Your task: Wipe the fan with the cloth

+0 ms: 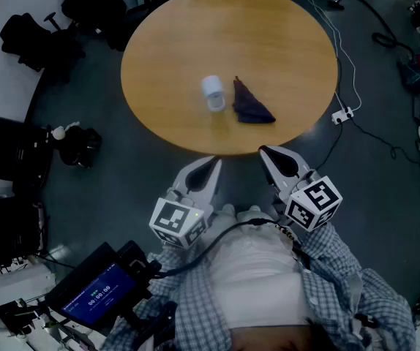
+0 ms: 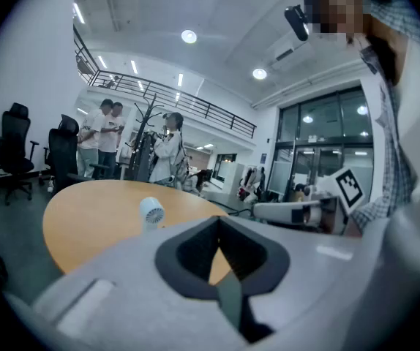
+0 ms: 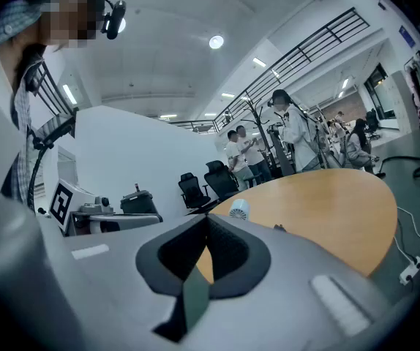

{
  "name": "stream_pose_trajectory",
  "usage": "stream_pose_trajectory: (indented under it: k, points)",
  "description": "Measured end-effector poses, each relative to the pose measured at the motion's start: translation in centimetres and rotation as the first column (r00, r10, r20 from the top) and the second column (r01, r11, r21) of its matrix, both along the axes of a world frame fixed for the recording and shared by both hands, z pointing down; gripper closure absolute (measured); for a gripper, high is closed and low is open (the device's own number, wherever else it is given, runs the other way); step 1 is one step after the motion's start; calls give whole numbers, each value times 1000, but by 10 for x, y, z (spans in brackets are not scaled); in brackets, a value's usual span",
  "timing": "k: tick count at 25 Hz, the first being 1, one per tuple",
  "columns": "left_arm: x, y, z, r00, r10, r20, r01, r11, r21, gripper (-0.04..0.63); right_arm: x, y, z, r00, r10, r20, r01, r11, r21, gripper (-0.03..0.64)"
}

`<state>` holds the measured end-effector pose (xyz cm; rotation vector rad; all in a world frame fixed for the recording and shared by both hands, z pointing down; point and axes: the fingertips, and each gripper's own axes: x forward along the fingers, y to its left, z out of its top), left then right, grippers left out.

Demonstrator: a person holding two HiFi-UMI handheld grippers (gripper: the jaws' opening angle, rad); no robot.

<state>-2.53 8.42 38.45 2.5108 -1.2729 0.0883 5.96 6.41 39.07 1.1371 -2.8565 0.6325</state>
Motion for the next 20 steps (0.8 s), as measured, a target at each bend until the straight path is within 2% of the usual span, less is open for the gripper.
stream_pose_trajectory:
  k: [20]
  points:
    - [3, -3, 0, 1000, 7, 5, -7, 1000, 7, 597, 1, -2, -1, 1000, -4, 14, 5, 1000, -6, 614]
